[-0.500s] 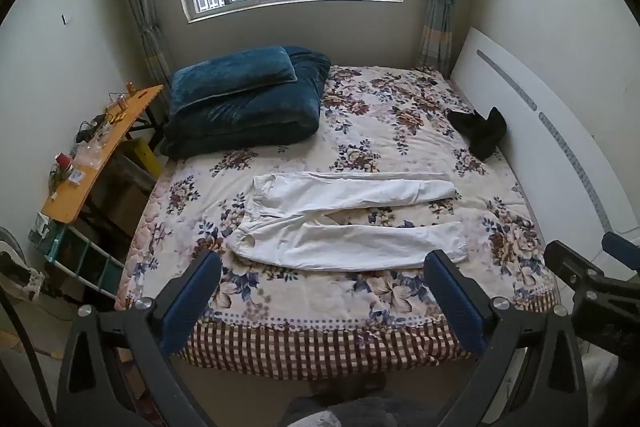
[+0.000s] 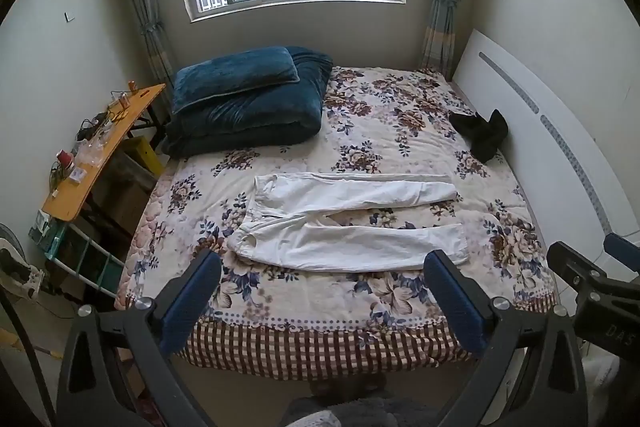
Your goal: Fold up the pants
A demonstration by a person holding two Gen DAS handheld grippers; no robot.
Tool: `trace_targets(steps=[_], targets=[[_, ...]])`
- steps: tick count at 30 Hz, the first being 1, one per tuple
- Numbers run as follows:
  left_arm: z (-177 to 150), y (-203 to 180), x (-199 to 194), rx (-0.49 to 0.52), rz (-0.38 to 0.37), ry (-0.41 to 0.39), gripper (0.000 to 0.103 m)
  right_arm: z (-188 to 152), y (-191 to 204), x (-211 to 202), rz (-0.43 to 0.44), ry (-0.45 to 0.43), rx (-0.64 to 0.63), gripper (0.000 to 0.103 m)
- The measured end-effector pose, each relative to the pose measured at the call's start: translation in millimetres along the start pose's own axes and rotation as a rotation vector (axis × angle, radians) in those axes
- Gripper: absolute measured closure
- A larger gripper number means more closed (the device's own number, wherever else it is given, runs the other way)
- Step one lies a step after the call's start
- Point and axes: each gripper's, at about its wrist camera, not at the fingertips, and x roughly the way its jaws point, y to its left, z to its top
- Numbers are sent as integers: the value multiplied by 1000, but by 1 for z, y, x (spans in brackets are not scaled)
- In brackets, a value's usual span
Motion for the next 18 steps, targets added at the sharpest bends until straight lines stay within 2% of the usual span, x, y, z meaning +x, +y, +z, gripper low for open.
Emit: trace_targets(steps=[18], targets=[[4,5,-5,-5,-4,1,0,-1,0,-1,4,-3,3,0]])
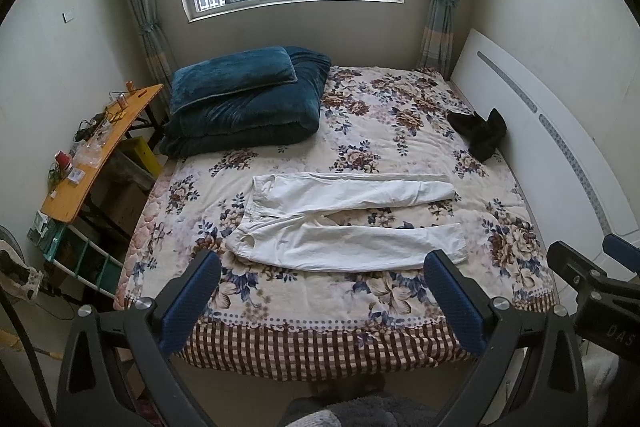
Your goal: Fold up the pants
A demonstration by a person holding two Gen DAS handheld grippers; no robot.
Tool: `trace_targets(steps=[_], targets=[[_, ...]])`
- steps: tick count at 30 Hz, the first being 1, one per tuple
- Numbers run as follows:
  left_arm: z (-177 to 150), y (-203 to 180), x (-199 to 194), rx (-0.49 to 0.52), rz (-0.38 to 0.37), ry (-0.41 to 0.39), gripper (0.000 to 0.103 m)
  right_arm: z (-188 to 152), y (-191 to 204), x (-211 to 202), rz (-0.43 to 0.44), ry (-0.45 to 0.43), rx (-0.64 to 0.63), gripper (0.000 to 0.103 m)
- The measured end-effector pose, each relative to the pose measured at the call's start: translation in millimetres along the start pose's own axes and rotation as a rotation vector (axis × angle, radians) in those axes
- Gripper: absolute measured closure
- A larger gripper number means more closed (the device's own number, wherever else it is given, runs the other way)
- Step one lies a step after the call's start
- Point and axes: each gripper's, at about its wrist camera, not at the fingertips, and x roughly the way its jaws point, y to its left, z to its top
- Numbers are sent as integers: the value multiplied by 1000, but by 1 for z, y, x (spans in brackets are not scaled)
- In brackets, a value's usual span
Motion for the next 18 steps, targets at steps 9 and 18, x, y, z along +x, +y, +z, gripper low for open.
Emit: trace_targets(steps=[9,18], targets=[[2,-3,1,-4,3,-2,0,0,0,1,0,-1,-3,0],[3,-2,2,-3,6,-2,0,0,0,2,1,-2,-3,0]])
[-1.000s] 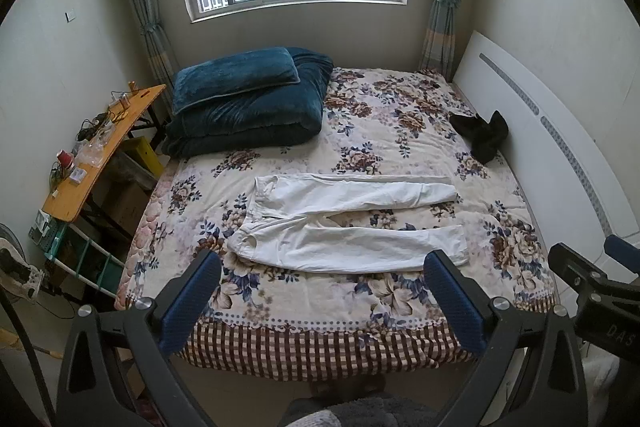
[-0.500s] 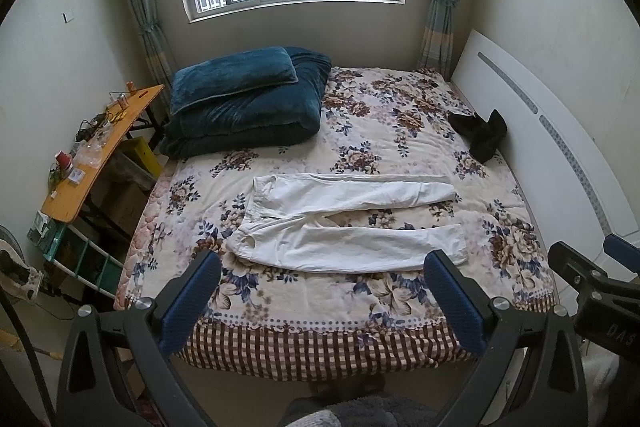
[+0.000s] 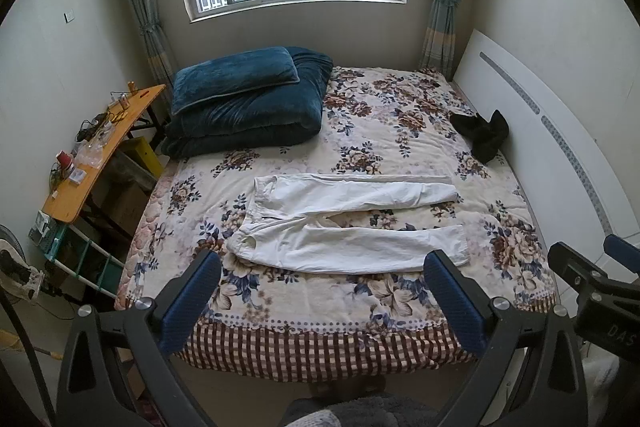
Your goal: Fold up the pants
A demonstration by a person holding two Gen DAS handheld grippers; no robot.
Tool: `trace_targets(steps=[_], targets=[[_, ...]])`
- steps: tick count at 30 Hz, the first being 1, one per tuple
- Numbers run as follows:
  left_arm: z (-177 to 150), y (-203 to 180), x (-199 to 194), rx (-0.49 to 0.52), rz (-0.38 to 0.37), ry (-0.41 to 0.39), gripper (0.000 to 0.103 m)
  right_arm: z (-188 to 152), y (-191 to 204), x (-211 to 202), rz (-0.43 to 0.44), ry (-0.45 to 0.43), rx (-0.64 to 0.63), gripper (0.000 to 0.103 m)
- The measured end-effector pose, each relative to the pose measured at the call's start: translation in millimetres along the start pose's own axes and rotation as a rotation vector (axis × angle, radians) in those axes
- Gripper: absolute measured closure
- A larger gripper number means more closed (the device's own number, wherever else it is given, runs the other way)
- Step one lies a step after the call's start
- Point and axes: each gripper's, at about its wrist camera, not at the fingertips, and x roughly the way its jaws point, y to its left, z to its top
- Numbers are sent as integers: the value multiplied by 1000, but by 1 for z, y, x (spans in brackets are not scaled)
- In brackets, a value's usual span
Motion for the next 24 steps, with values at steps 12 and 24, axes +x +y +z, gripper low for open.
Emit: trace_targets(steps=[12,24], targets=[[-1,1,0,-1,1,2,0,8,5,2,1,-1,1,0],[-3,3,3,-1,0,4,0,7,5,5,1,0,3,0]])
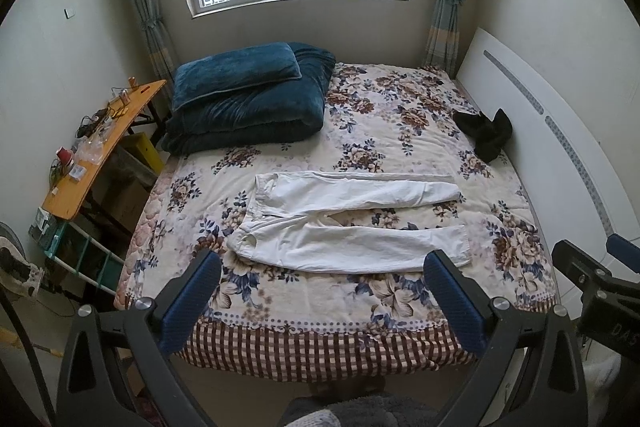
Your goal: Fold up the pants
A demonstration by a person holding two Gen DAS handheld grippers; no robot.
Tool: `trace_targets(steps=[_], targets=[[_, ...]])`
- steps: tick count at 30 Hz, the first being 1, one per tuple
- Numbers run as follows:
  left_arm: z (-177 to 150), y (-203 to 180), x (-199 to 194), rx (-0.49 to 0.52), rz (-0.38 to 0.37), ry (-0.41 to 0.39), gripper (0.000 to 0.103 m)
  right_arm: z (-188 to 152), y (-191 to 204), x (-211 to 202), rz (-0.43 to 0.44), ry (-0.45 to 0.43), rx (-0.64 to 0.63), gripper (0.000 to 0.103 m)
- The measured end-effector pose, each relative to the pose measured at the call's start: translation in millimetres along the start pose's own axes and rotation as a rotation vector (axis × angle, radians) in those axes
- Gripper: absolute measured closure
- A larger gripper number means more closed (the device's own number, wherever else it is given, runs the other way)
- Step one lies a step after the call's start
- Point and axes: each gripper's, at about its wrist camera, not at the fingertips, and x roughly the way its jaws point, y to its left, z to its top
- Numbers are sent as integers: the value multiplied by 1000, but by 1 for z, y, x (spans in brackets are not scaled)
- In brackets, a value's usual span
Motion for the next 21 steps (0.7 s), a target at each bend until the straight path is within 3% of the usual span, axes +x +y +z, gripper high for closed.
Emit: trace_targets(steps=[21], targets=[[-2,7,14,-25,16,9,0,3,4,15,3,4,8,0]])
